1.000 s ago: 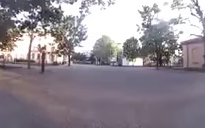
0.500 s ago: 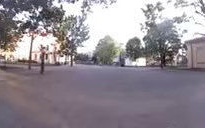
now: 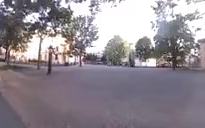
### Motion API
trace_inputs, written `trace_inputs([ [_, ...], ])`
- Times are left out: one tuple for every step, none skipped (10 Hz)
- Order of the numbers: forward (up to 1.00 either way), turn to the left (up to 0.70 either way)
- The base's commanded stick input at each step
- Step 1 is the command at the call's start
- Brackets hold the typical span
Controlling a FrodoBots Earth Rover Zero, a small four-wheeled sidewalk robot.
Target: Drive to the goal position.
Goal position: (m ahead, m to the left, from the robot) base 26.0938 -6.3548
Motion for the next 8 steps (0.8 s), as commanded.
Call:
trace_inputs([
  [0.7, 0.0],
  [0.7, 0.0],
  [0.7, 0.0],
  [0.7, 0.0],
  [0.7, 0.0],
  [0.7, 0.0],
  [0.7, 0.0],
  [0.7, 0.0],
])
